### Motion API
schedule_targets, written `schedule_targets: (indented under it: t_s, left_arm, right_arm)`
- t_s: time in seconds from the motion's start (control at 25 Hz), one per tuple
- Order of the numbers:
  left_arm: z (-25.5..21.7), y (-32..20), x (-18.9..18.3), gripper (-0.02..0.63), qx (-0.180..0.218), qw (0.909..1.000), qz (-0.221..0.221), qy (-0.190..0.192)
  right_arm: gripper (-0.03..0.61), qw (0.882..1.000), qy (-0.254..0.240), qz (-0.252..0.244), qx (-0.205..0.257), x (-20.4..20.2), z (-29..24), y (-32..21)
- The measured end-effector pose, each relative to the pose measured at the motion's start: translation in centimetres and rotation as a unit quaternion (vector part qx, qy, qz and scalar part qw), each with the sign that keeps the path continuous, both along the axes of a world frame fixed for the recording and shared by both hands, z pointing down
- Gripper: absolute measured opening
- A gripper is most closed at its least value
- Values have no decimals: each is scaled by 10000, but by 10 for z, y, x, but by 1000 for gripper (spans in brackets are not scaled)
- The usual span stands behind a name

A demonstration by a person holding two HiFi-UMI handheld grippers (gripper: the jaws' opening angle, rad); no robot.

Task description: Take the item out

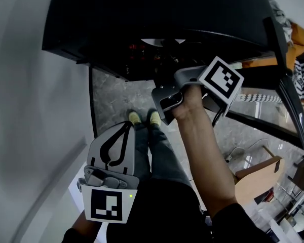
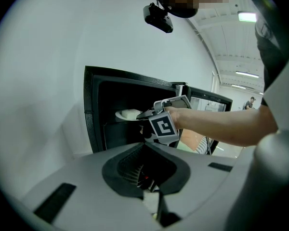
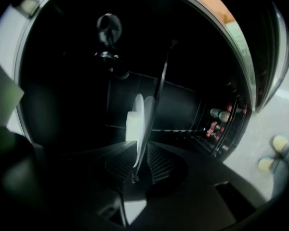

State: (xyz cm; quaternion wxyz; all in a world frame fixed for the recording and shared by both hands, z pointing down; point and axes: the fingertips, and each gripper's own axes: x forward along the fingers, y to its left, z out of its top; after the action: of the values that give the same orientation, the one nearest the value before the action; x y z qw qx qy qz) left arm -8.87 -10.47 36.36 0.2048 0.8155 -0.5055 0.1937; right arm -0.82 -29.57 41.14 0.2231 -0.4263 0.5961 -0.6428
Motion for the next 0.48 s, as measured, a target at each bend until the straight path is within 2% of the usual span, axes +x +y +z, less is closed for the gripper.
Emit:
schedule_targets:
  t_s: [0.48]
  left_arm:
    - [4,1,-5,8,21,10000,-6,-70]
  right_arm:
    - [55,9982,-519,187,-219,2,2,3]
